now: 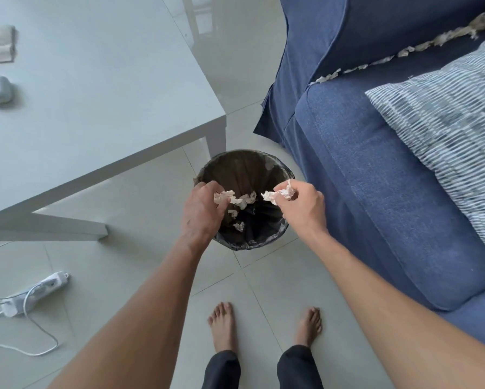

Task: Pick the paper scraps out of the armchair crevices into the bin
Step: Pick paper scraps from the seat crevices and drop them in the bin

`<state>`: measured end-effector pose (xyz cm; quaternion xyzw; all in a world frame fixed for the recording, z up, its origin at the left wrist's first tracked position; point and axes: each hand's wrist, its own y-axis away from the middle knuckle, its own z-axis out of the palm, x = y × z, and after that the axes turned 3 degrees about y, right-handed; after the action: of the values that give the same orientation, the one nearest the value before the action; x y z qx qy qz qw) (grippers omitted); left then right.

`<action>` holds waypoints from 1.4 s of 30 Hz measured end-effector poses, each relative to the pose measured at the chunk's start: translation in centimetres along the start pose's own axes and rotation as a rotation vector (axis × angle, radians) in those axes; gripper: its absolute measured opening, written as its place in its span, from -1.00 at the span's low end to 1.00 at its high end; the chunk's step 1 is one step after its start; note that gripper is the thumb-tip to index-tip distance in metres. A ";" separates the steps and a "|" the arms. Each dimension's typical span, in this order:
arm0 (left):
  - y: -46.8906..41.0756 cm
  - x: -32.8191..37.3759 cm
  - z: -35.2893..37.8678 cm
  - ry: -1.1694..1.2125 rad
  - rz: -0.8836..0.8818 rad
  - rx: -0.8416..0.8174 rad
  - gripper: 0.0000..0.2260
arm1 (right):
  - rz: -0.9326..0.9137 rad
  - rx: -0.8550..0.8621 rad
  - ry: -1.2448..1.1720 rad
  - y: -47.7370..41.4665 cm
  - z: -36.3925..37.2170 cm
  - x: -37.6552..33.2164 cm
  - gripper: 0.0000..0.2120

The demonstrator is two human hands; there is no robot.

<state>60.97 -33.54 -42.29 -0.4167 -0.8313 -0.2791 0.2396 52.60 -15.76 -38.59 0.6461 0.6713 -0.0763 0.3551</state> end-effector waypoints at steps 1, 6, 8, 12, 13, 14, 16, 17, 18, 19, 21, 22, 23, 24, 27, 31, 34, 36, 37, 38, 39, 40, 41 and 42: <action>0.0 -0.1 0.3 0.006 -0.005 -0.004 -0.81 | 0.002 -0.003 0.008 0.0 0.1 0.0 -0.86; 0.0 -0.7 1.1 0.004 -0.052 -0.012 -0.79 | 0.023 -0.018 0.028 -0.5 0.4 0.1 -0.86; 0.0 -1.0 1.4 0.012 -0.074 -0.020 -0.77 | 0.032 -0.023 0.029 -0.6 0.5 0.2 -0.86; 0.0 -1.5 1.7 -0.008 -0.102 -0.037 -0.72 | 0.047 -0.037 0.045 -0.7 0.7 0.4 -0.85; 0.0 -1.7 1.7 -0.013 -0.111 -0.037 -0.72 | 0.049 -0.031 0.046 -0.6 0.8 0.4 -0.85; 0.0 -1.8 1.8 -0.020 -0.117 -0.033 -0.72 | 0.049 -0.025 0.045 -0.6 0.9 0.5 -0.85; -0.1 -2.2 1.9 -0.048 -0.119 -0.025 -0.73 | 0.054 -0.022 0.046 -0.5 1.2 0.6 -0.85; -0.1 -2.4 1.9 -0.062 -0.116 -0.024 -0.73 | 0.060 -0.022 0.048 -0.5 1.4 0.8 -0.85; -0.1 -2.6 1.9 -0.072 -0.112 -0.023 -0.73 | 0.066 -0.021 0.056 -0.5 1.6 0.9 -0.85; -0.1 -2.8 1.9 -0.078 -0.108 -0.021 -0.74 | 0.068 -0.020 0.067 -0.5 1.8 1.1 -0.84; 0.0 -3.2 1.9 -0.089 -0.107 -0.020 -0.74 | 0.071 -0.020 0.079 -0.4 2.4 1.4 -0.83; 0.1 -3.4 1.9 -0.095 -0.112 -0.021 -0.75 | 0.071 -0.021 0.081 -0.4 2.6 1.6 -0.84; 0.3 -3.5 1.9 -0.102 -0.119 -0.021 -0.75 | 0.068 -0.025 0.084 -0.4 2.9 1.7 -0.86; 0.4 -3.7 1.9 -0.109 -0.126 -0.022 -0.76 | 0.059 -0.034 0.092 -0.3 3.1 1.7 -0.87; 0.7 -4.1 1.9 -0.145 -0.140 -0.034 -0.79 | 0.007 -0.056 0.126 -0.4 3.9 1.8 -0.93; 1.2 -4.7 2.0 -0.173 -0.134 -0.032 -0.79 | 0.000 -0.085 0.165 -0.6 5.0 2.0 -0.94; 1.6 -4.7 1.7 -0.177 -0.128 -0.047 -0.80 | 0.013 -0.170 0.187 -0.6 5.6 2.3 -0.84; 1.8 -4.5 1.5 -0.180 -0.124 -0.050 -0.80 | 0.007 -0.205 0.205 -0.6 5.7 2.5 -0.78; 1.8 -4.4 1.5 -0.181 -0.122 -0.050 -0.80 | 0.004 -0.213 0.206 -0.7 5.6 2.7 -0.76; 1.8 -4.3 1.5 -0.182 -0.121 -0.051 -0.80 | 0.001 -0.223 0.204 -0.8 5.6 2.8 -0.74; 1.8 -4.2 1.5 -0.184 -0.120 -0.051 -0.79 | 0.001 -0.235 0.203 -0.9 5.5 3.0 -0.73; 1.8 -4.0 1.5 -0.186 -0.120 -0.048 -0.79 | 0.006 -0.243 0.203 -1.0 5.4 3.3 -0.73; 1.7 -3.8 1.5 -0.184 -0.120 -0.044 -0.79 | 0.016 -0.245 0.201 -1.1 5.2 3.5 -0.73; 1.7 -3.6 1.5 -0.179 -0.121 -0.041 -0.80 | 0.026 -0.242 0.198 -1.2 4.9 3.7 -0.73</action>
<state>64.09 -33.71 -45.18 -0.3939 -0.8670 -0.2718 0.1386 53.65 -15.74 -44.77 0.6115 0.6989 0.0740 0.3635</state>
